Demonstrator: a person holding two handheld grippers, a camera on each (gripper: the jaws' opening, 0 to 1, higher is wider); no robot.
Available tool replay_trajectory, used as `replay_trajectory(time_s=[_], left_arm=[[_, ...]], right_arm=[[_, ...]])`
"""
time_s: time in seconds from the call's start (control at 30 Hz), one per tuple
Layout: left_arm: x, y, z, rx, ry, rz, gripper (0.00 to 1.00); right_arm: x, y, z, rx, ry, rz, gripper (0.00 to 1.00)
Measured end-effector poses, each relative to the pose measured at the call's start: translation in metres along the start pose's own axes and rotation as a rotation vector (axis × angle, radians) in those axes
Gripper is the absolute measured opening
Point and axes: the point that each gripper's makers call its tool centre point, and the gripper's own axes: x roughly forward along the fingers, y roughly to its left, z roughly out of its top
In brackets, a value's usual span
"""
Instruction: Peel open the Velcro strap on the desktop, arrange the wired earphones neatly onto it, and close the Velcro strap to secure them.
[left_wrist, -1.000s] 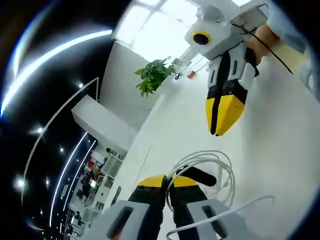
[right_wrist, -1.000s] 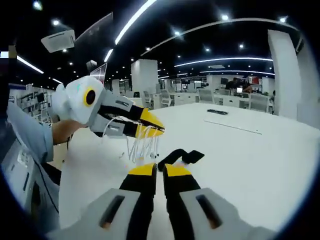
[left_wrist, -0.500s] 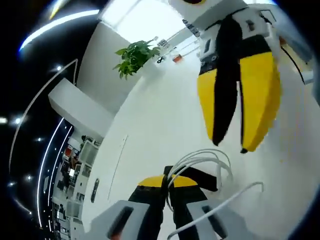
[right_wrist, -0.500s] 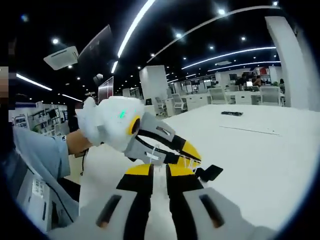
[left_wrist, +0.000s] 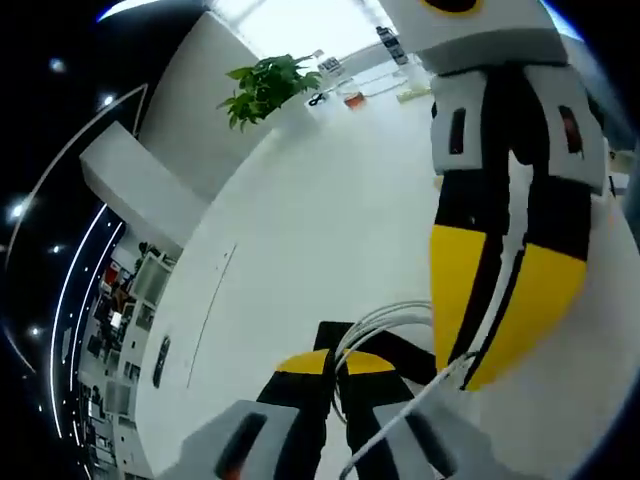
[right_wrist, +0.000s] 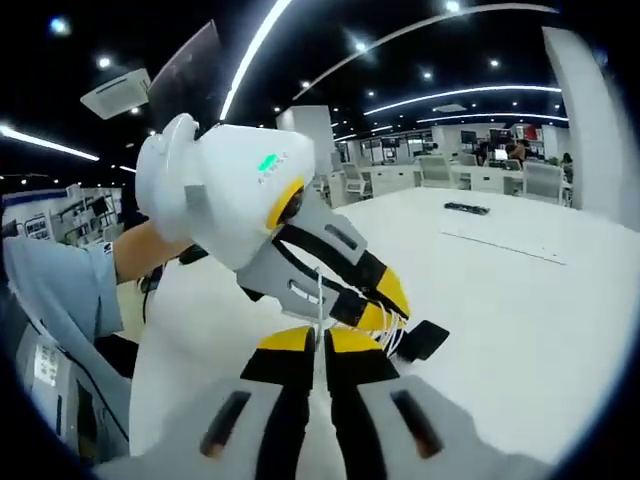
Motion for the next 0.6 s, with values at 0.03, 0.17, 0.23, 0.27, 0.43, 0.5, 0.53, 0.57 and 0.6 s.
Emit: replay_trajectory(time_s=[0.03,0.17,0.23,0.27,0.43,0.5,0.53,0.57,0.6], left_arm=[[0.000,0.001,0.000,-0.002,0.000,-0.003,0.06],[-0.002,0.001,0.003,-0.055,-0.031,-0.031,0.06],[-0.004,0.000,0.006,-0.086,-0.055,-0.051,0.06],[-0.005,0.001,0.007,-0.098,-0.063,-0.056,0.06],[0.000,0.001,0.006,-0.158,-0.078,-0.099,0.07],[0.002,0.000,0.004,-0.172,-0.079,-0.111,0.07],[0.004,0.000,0.002,-0.177,-0.080,-0.114,0.07],[0.005,0.000,0.001,-0.183,-0.081,-0.116,0.07],[0.005,0.001,0.000,-0.190,-0.083,-0.118,0.07]], right_arm=[[-0.001,-0.003,0.002,-0.009,-0.008,-0.010,0.04],[-0.008,-0.017,0.008,-0.025,-0.020,-0.051,0.04],[-0.011,-0.023,0.009,-0.032,-0.021,-0.066,0.04],[-0.012,-0.026,0.009,-0.029,-0.023,-0.071,0.04],[-0.014,-0.048,0.006,-0.028,-0.004,-0.128,0.04],[-0.012,-0.057,0.000,-0.023,0.020,-0.146,0.04],[-0.011,-0.060,-0.002,-0.015,0.029,-0.149,0.04],[-0.010,-0.064,-0.006,0.001,0.042,-0.152,0.04],[-0.009,-0.067,-0.008,0.017,0.050,-0.152,0.04]])
